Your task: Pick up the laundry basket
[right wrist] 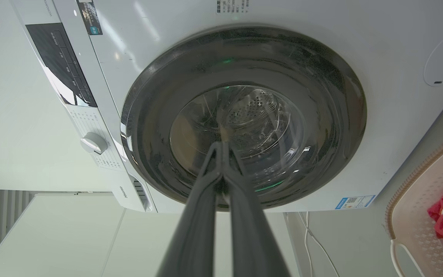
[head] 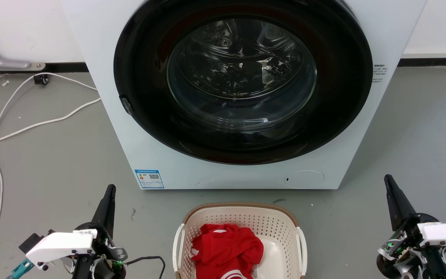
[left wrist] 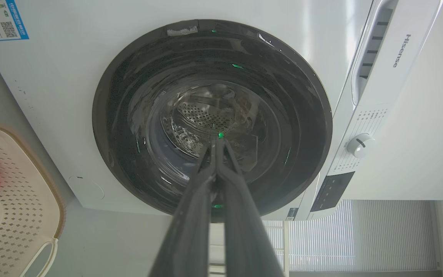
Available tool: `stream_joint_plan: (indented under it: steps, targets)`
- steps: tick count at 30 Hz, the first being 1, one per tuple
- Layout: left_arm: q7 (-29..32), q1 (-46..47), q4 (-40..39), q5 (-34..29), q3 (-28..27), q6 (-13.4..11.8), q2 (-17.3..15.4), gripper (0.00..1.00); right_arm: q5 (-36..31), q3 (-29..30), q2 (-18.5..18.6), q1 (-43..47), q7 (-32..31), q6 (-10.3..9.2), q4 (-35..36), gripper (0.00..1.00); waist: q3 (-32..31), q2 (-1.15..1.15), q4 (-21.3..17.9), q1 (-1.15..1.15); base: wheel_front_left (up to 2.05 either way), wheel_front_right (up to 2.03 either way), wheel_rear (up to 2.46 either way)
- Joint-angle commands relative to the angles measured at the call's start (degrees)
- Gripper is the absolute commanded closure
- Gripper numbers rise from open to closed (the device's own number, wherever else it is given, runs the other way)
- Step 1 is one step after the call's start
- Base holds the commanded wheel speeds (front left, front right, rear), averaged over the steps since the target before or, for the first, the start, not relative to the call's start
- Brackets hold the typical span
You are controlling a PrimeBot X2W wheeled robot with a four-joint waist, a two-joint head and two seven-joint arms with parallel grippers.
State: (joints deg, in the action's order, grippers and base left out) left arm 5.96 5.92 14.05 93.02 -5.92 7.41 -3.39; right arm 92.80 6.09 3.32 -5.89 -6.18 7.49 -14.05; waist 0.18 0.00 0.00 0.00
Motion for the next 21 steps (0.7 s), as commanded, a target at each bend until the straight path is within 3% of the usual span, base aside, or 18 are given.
stream_joint_plan:
  steps: [1, 21]
  targets:
    - [0.3, 0.6, 0.1, -0.2, -0.2, 0.3, 0.1, 1.00, -0.1, 0.1, -0.2, -0.7, -0.2, 0.00, 0.0, 1.00, 0.0, 0.00, 0.0, 0.00, 0.00, 0.00, 0.00]
    - [0.4, 0.7, 0.1, -0.4, -0.3, 0.3, 0.2, 1.00, -0.2, 0.2, -0.3, -0.7, -0.3, 0.00, -0.1, 1.00, 0.0, 0.00, 0.0, 0.00, 0.00, 0.00, 0.00]
